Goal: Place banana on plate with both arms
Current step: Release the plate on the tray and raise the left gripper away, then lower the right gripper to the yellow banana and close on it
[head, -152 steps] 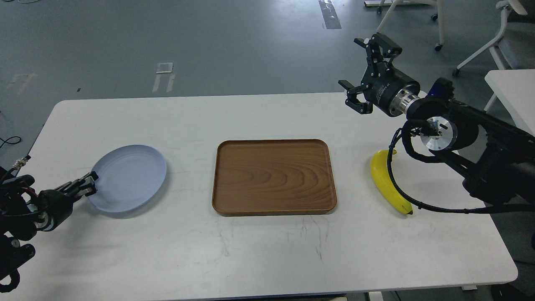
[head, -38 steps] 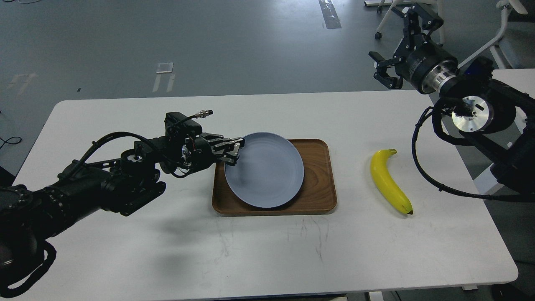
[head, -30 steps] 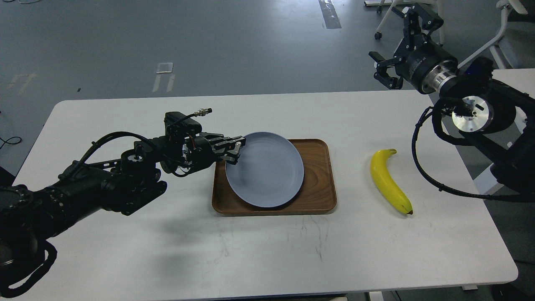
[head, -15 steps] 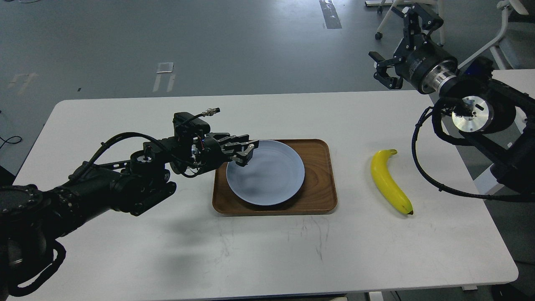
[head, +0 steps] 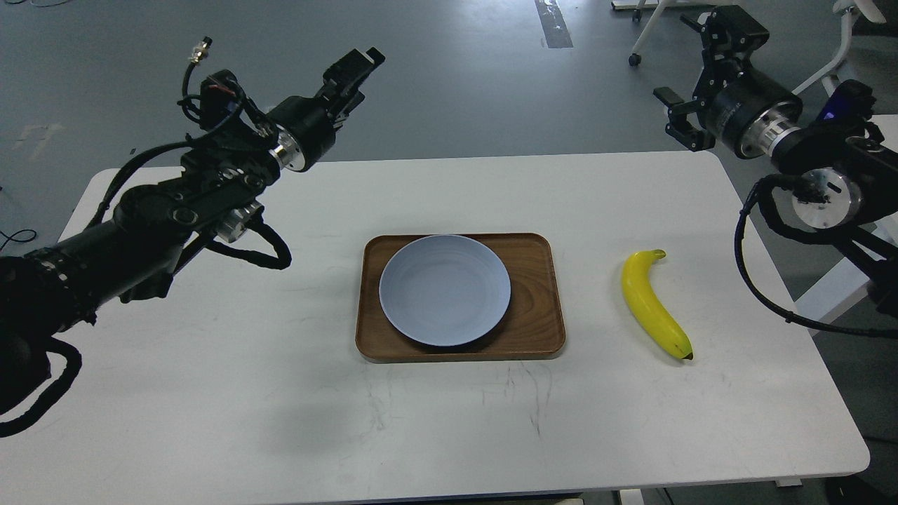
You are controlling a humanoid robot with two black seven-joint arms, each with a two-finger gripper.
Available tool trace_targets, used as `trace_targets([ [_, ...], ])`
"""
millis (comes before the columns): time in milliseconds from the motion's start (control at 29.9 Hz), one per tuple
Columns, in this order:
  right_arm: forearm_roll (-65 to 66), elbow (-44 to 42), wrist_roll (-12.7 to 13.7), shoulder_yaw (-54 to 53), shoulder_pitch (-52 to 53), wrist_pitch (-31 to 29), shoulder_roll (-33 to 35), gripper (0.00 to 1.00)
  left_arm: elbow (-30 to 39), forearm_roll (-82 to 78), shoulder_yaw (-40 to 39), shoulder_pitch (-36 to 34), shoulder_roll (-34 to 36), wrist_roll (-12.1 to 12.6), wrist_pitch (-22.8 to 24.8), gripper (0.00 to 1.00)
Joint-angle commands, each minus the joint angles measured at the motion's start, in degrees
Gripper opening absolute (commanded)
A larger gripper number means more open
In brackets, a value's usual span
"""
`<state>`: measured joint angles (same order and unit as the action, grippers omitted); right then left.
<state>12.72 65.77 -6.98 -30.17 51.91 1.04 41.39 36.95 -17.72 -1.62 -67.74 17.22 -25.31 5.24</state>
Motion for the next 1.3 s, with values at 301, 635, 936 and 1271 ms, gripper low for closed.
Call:
trace_targets([
  [301,18.1,7.08,-5.05,5.03,-1.11,-0.08,8.17,1.0,9.87,12.54,-33.68,10.5,2.2,33.38,14.96,0.99],
  [635,35.26,14.99,-5.85,10.83,-1.72,0.63,18.02,1.0,16.31,12.36,-35.2,15.01,6.42,34.1,16.3,0.99],
  [936,50.29,17.99,-8.83,21.19,-2.6,10.8,24.09,1.0,20.79,12.18,-35.64,19.83,11.69,33.75,15.51,0.99],
  [1271,60.49,17.81,-9.01,25.16,-3.57,14.95,23.65,0.99,20.97,12.01,-35.99,20.9,11.78,33.48,15.42,0.99],
])
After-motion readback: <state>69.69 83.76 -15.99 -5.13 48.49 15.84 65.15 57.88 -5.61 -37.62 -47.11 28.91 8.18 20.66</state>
